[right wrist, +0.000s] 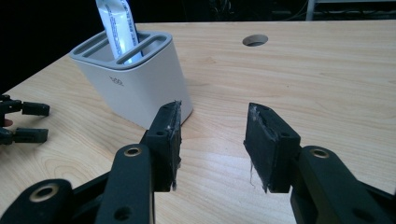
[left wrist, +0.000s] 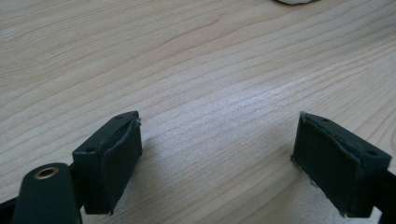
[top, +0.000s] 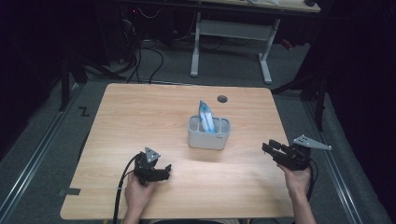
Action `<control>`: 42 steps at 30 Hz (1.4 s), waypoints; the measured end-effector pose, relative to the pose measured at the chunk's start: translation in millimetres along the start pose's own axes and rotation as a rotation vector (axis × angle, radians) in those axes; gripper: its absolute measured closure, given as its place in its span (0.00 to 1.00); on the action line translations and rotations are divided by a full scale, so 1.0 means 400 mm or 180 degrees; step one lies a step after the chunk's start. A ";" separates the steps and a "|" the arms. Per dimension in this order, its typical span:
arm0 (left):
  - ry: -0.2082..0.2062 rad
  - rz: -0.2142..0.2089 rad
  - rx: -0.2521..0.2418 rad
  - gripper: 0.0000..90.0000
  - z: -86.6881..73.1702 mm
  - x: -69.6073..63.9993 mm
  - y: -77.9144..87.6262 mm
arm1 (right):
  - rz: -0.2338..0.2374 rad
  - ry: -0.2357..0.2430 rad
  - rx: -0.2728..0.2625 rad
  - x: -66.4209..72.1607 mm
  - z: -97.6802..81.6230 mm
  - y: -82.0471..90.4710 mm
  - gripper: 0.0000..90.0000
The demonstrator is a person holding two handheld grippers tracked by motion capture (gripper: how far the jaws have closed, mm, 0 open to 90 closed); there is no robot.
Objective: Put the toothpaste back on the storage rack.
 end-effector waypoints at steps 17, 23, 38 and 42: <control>0.0000 0.0000 0.0000 0.17 0.000 0.000 0.000 | -0.0166 0.0119 0.0180 -0.003 -0.043 -0.025 0.62; 0.0000 0.0000 0.0000 0.18 0.000 0.000 0.000 | -0.0211 0.0132 0.0212 -0.007 -0.055 -0.036 0.62; 0.0000 0.0001 0.0001 0.18 0.000 0.000 0.000 | -0.0313 0.0220 0.0357 -0.008 -0.084 -0.072 0.61; 0.0000 0.0001 0.0001 0.18 0.000 0.000 0.000 | -0.0316 0.0238 0.0394 -0.004 -0.089 -0.082 0.61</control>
Point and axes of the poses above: each handheld gripper's, and its own axes: y roughly backward along the jaws, z roughly out of its top, x roughly to its left, the point moved 3 cm from there along -y, roughly forward along the jaws, and after that the axes turned 5 degrees about -x, right-handed, at the moved point
